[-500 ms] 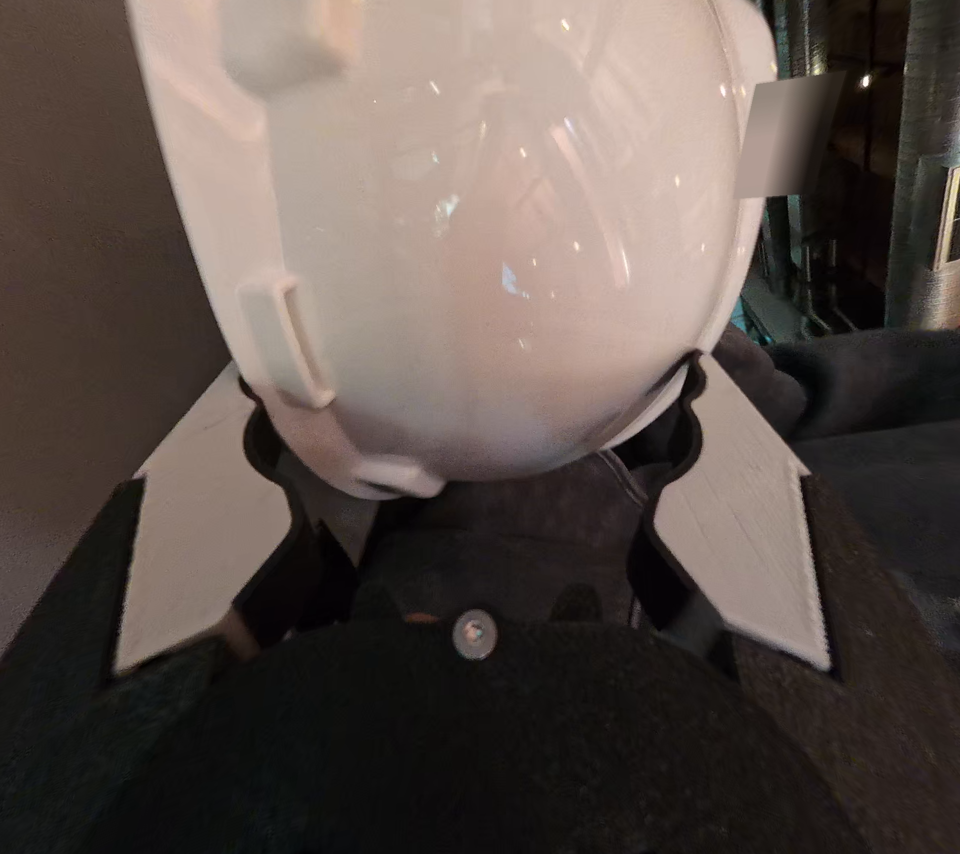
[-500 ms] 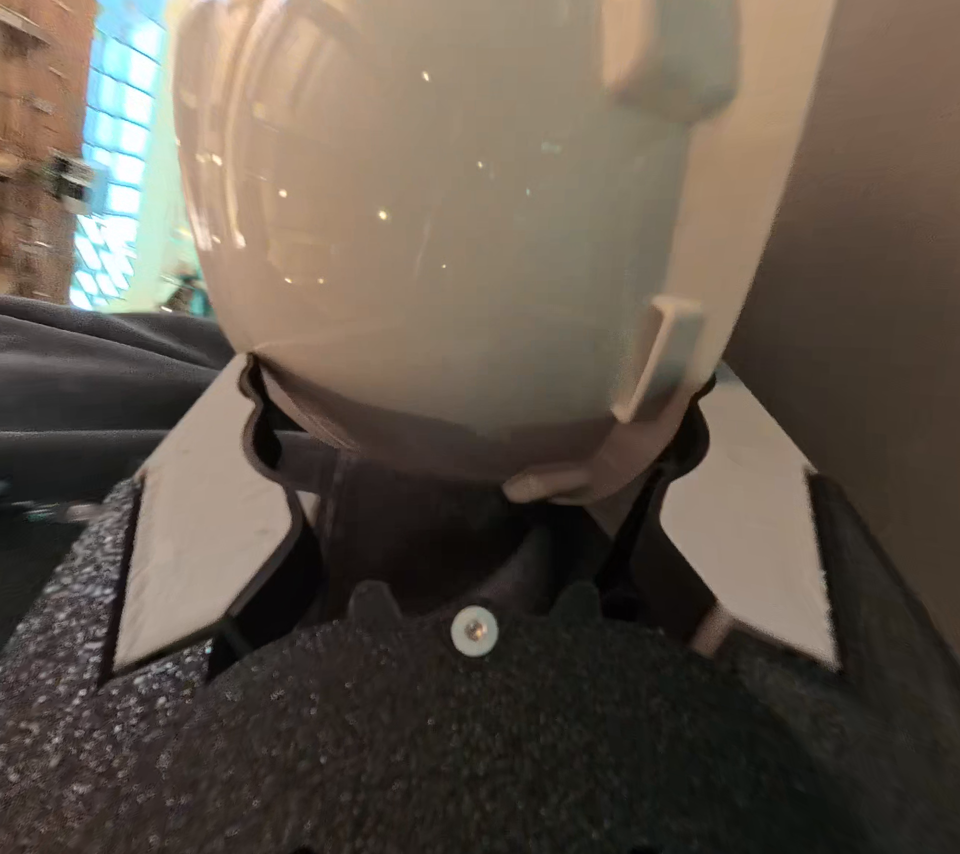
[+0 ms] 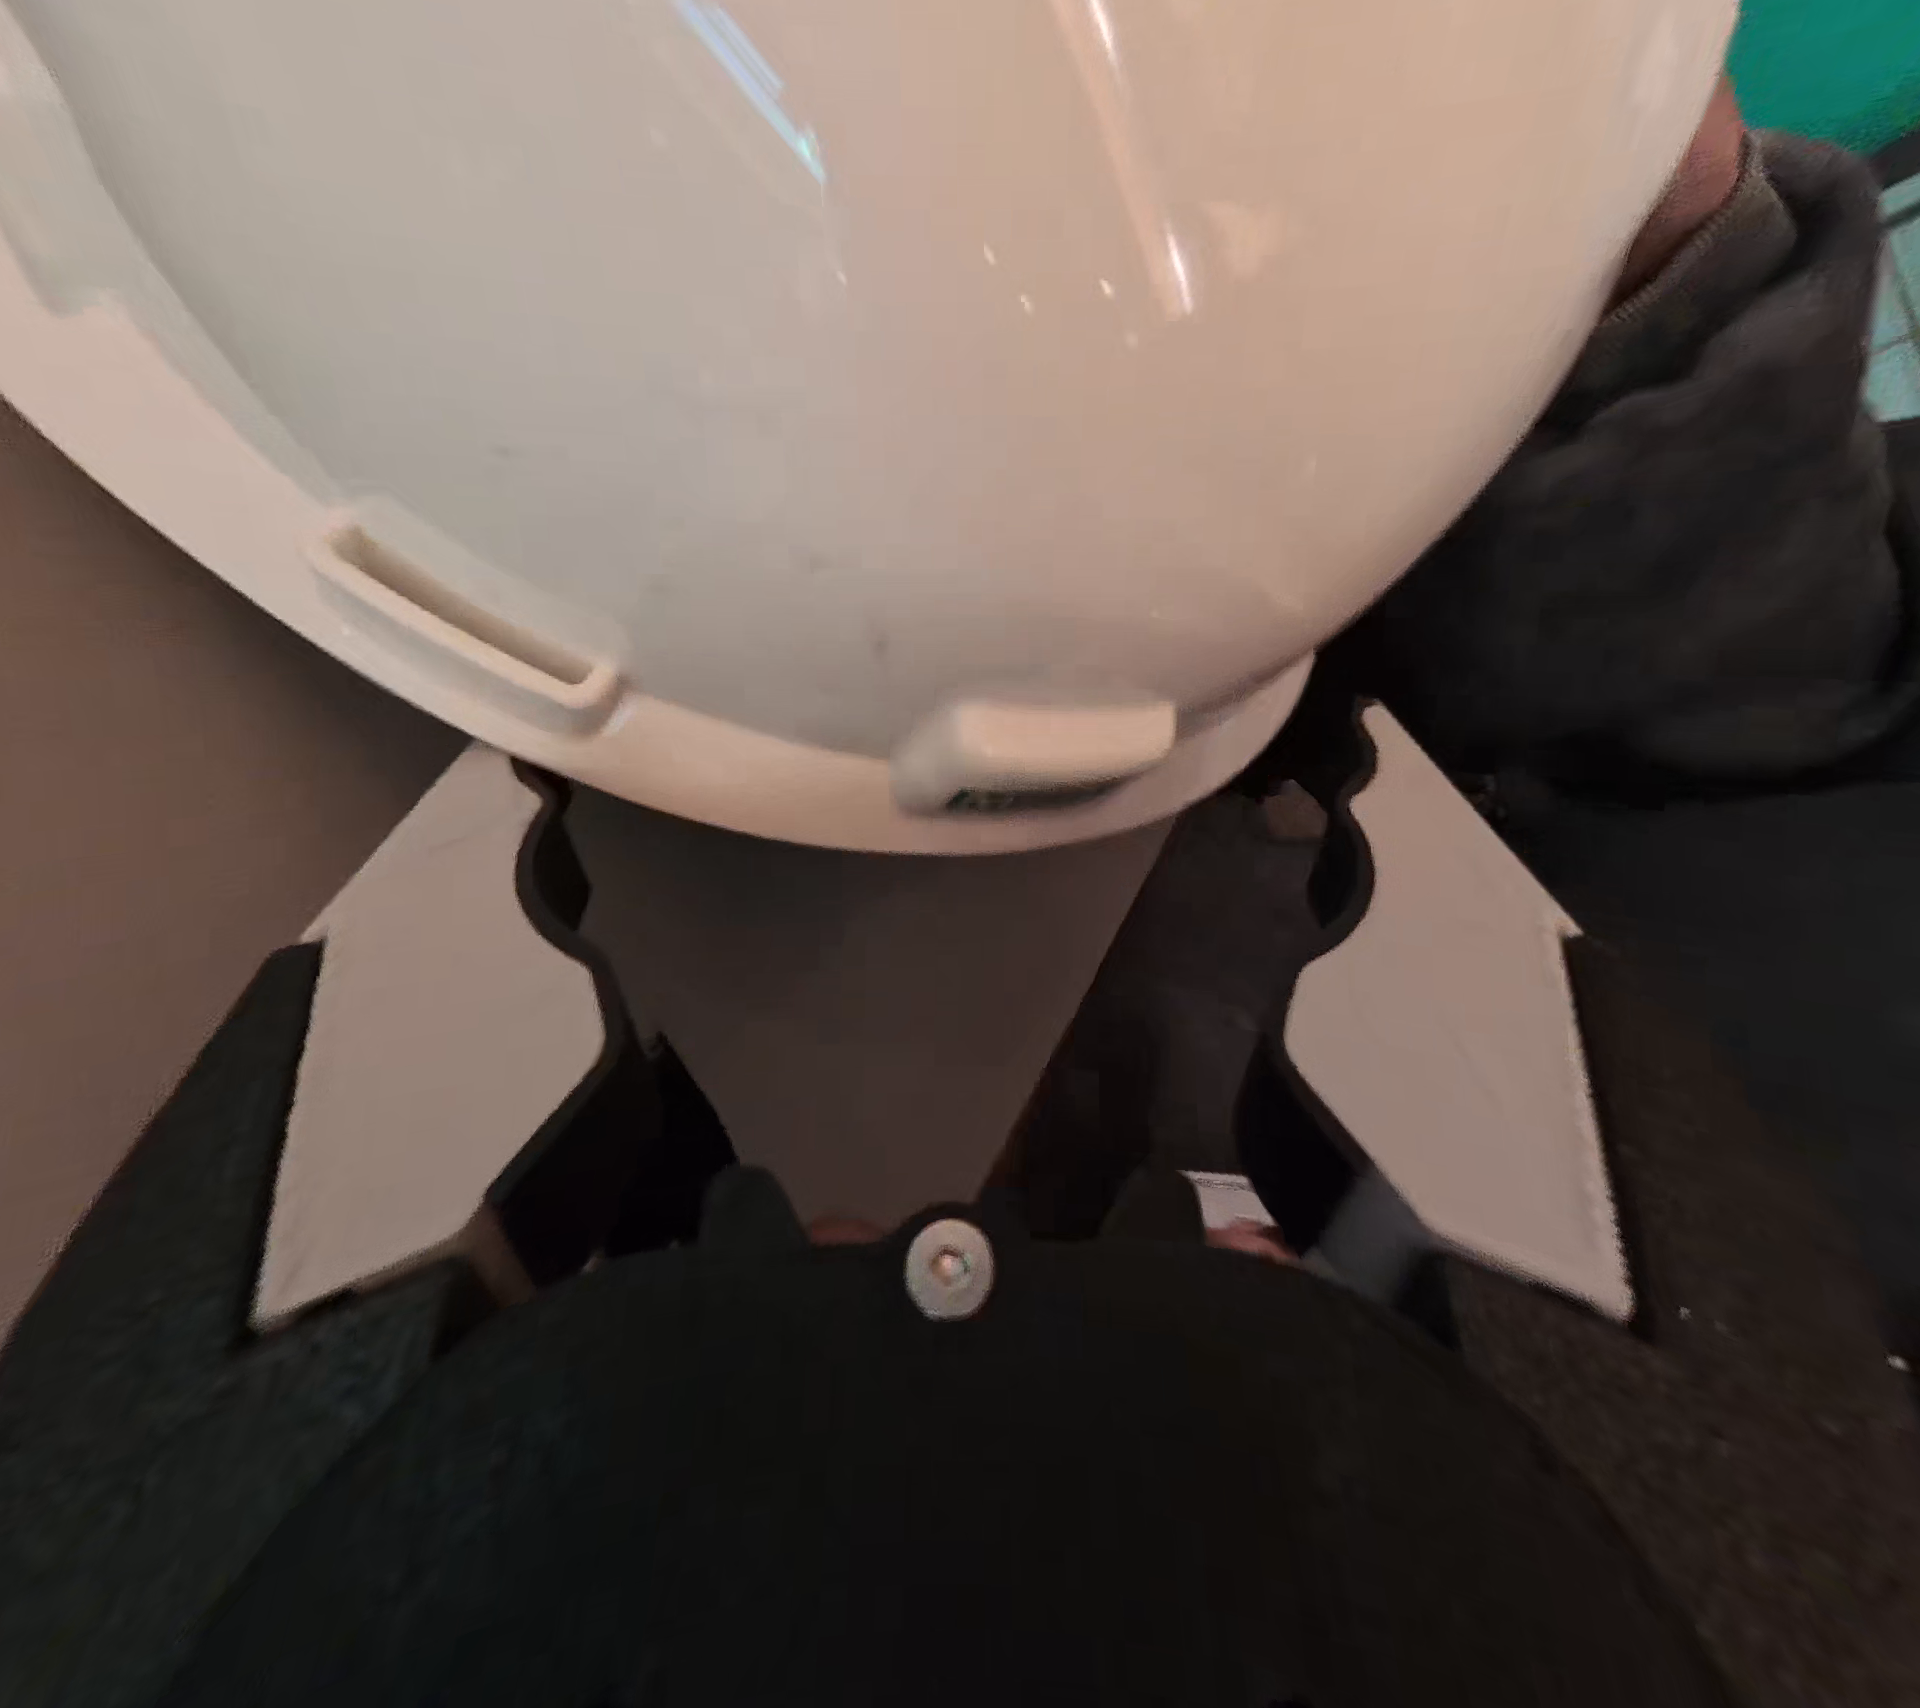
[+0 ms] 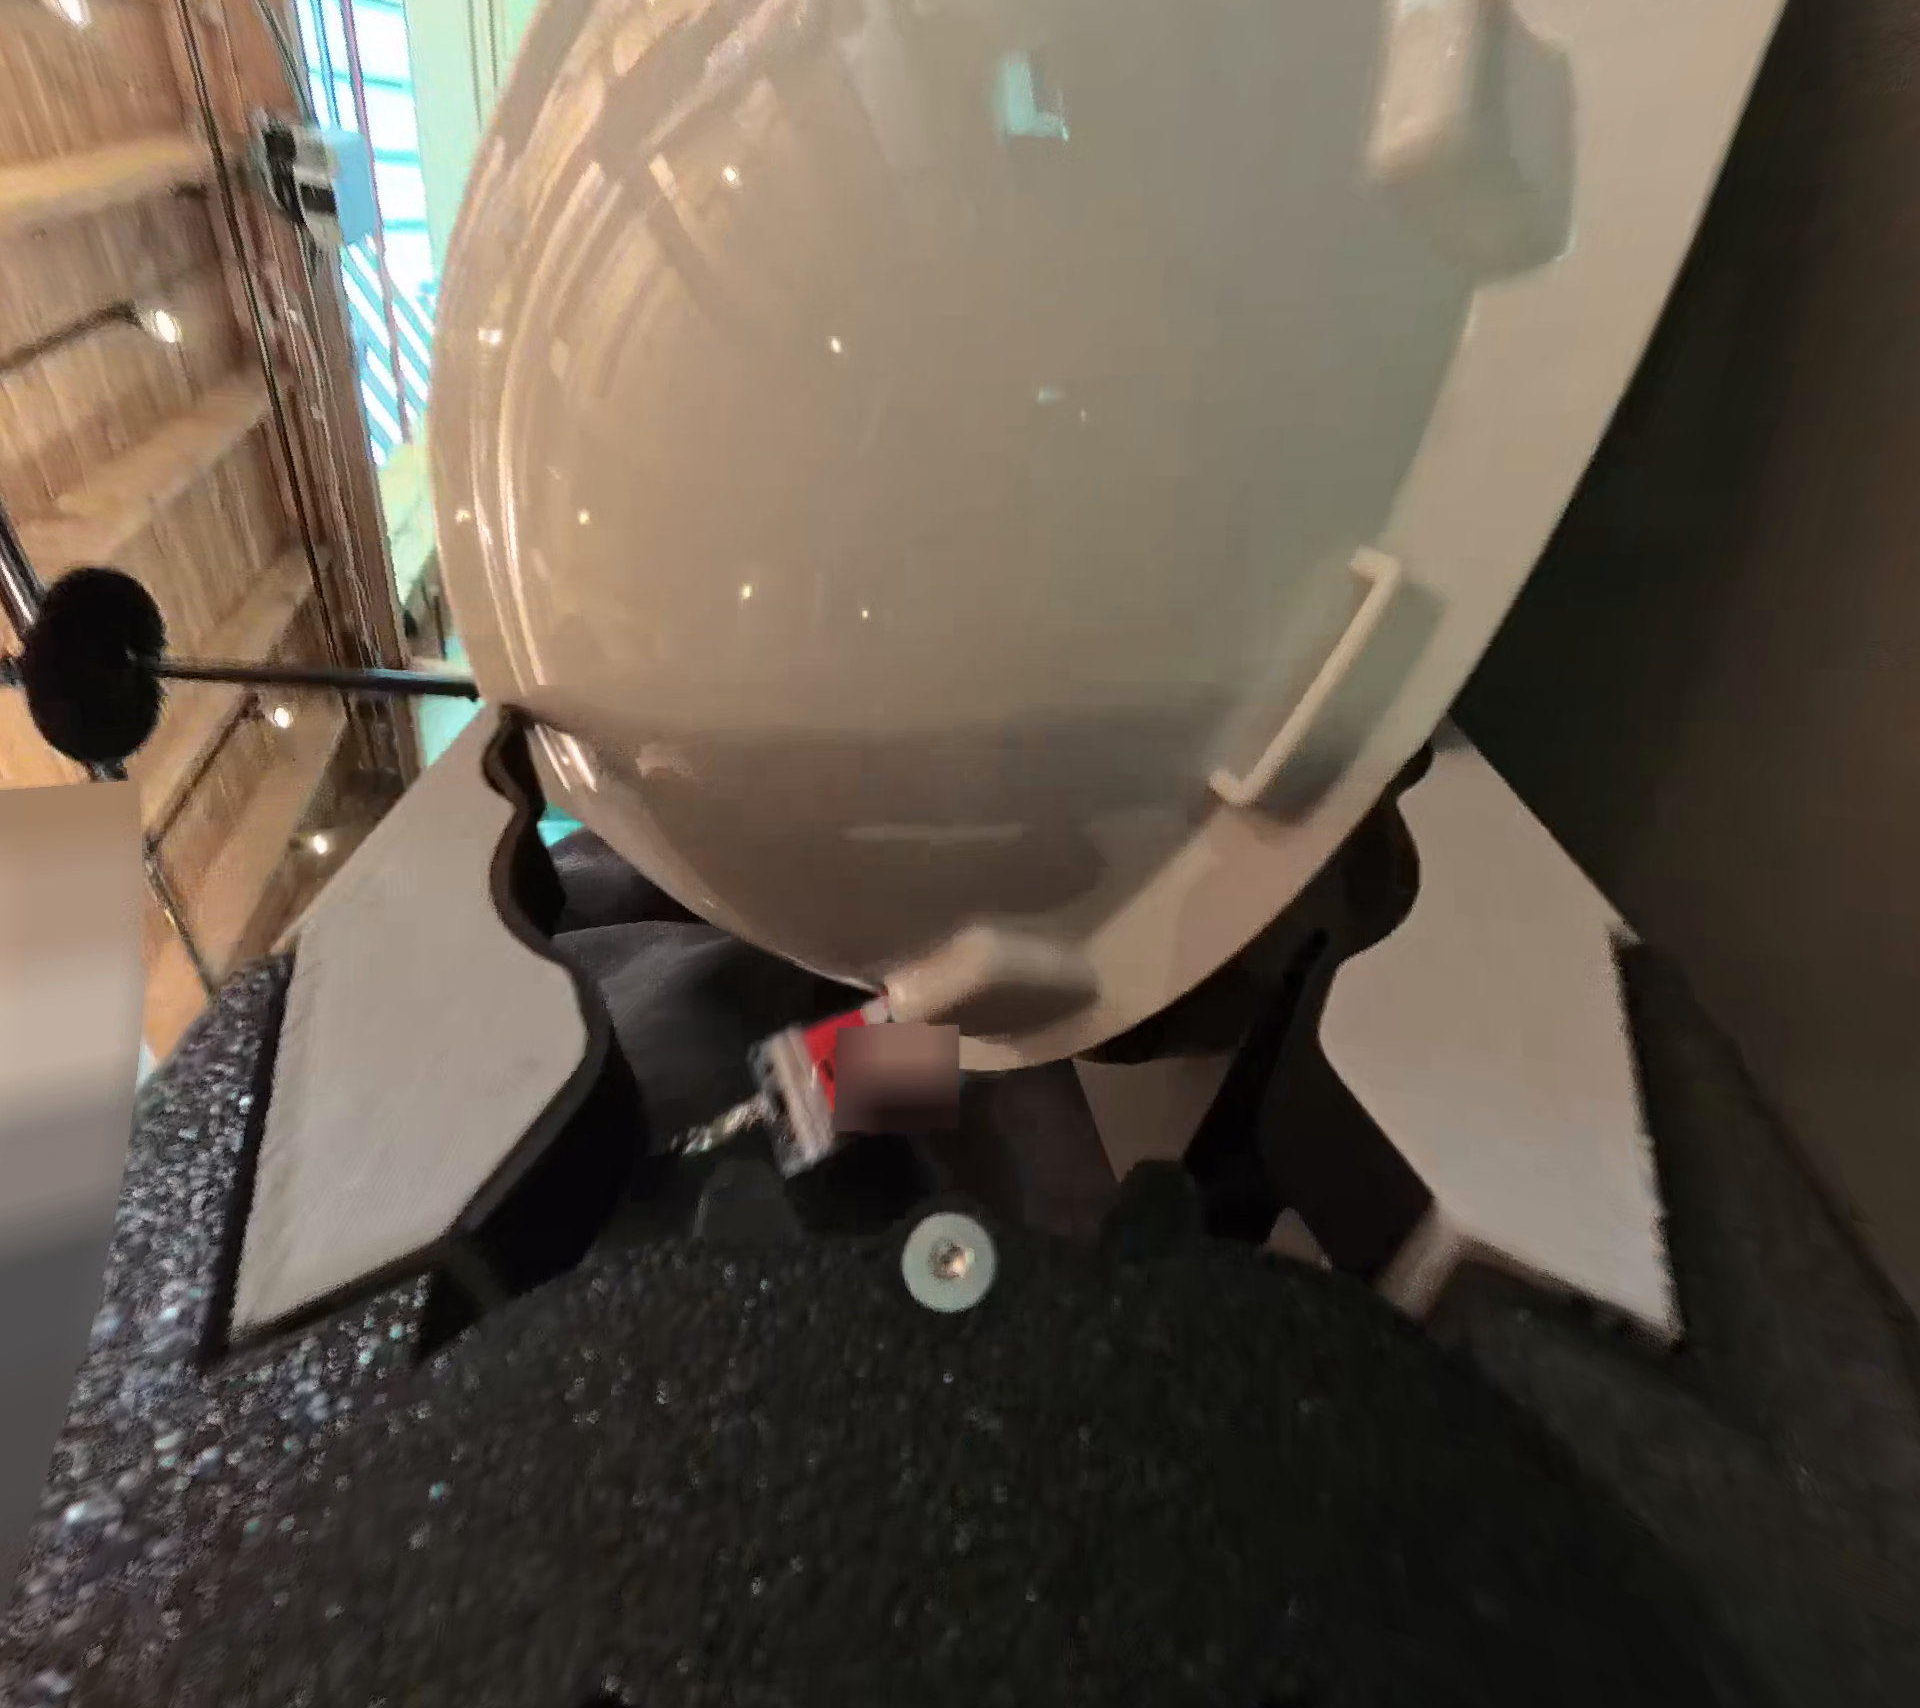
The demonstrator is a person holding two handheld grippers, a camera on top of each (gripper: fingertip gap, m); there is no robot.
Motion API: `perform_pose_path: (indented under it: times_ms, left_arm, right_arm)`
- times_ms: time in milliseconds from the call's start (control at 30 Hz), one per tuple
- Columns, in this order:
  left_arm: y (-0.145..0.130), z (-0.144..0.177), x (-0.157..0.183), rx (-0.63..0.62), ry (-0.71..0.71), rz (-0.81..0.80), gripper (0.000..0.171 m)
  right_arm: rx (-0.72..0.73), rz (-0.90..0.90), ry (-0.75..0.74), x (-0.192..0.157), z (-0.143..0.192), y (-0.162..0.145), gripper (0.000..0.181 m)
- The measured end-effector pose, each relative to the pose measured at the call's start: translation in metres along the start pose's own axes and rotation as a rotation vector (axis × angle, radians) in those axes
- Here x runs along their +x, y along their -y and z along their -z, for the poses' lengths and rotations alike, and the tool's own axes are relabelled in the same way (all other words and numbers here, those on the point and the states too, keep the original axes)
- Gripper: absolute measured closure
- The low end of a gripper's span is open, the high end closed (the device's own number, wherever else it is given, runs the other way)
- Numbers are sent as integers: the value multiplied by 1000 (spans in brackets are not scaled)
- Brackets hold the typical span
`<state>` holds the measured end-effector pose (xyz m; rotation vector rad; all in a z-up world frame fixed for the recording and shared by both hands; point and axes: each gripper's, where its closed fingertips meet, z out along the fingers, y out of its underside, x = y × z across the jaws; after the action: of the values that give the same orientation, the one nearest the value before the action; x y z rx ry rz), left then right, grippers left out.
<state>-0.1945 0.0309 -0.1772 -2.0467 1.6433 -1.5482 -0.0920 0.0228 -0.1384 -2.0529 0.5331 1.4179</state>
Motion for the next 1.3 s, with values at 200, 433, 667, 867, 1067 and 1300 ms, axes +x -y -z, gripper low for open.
perform_pose_path:
  times_ms: [200,433,667,867,1067,1300]
  left_arm:
    - [-8,17,16,114,243,-63,44]
    - [-32,58,62,615,576,-84,69]
    - [-61,70,56,702,823,-147,68]
    - [-65,55,60,668,740,-161,68]
    - [-61,46,50,601,728,-203,69]
    - [-53,25,40,502,736,-260,69]
  right_arm:
    - [84,172,-118,8,70,21,41]
    - [355,831,-106,-34,91,-63,59]
    - [306,917,-411,12,52,-128,53]
    - [274,954,-522,26,34,-130,51]
    - [330,941,-525,26,44,-123,56]
    - [347,958,-563,25,61,-120,56]
